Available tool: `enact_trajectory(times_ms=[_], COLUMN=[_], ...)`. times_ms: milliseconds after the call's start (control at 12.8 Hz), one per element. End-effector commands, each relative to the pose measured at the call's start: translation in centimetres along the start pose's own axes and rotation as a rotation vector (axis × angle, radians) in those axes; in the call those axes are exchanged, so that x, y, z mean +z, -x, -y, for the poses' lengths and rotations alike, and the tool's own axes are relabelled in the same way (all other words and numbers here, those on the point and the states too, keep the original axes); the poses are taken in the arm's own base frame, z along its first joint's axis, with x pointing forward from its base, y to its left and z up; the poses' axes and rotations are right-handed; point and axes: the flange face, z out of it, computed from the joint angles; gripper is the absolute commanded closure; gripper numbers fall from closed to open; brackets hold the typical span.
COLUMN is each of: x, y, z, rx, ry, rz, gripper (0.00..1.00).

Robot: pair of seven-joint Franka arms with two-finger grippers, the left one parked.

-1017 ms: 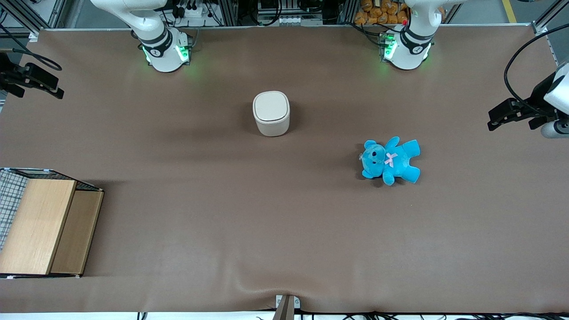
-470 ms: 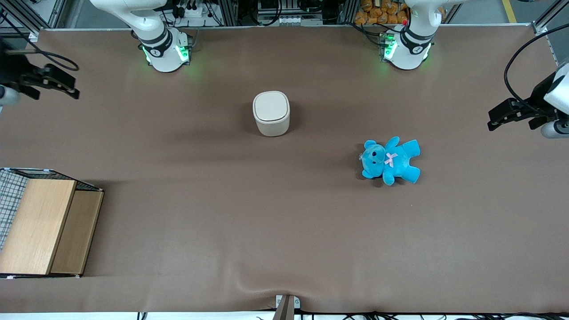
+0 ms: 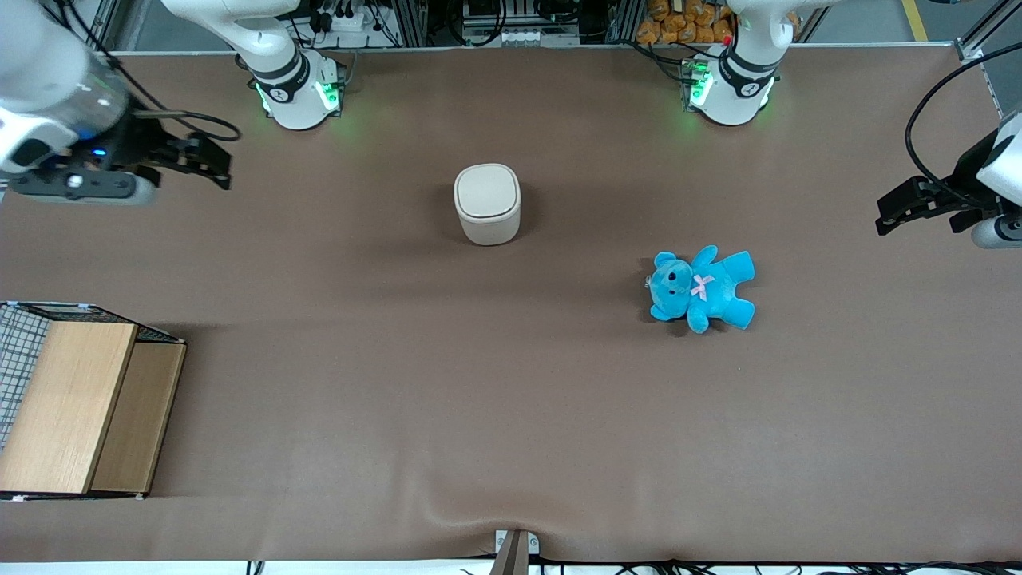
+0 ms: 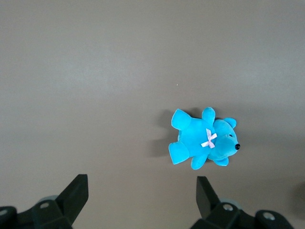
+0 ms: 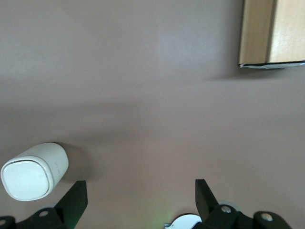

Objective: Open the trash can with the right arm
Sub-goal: 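Move the right gripper toward the white trash can's lid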

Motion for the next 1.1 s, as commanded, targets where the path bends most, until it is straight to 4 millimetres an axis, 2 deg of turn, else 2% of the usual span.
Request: enact_trajectory(times_ms=[0,78,157,235,313,391,470,548,704,939,1017], x=[1.3,2.2,2.9,3.8,4.9,6.6,8.0,8.8,11.1,15.4,17.2], y=[-0.7,-0.8,-0.8,-0.5,-0.2,0.1,0.7,1.3,3.0,4.9,6.5], z=[2.8,3.9,5.5,7.6,9.4,10.8,12.5,13.8,16.6,19.7,21.7], rx=[-0.01,-0.036,-0.06,-0.093,-0.118,-0.097,-0.082,-0.084,-0.105,-0.131,-0.108], ry=[-0.073,-0.081,-0.082,-0.083,-0.082,-0.076,-0.074,-0.071,-0.057,-0.058,-0.06], rz=[0.064,0.081,0.089,0.095,0.104,0.112,0.113,0.114,0.126,0.108,0.093], gripper=[0.07,0.19,0.25,0.4,0.51,0.55,0.62,0.78,0.97,1.0,1.0])
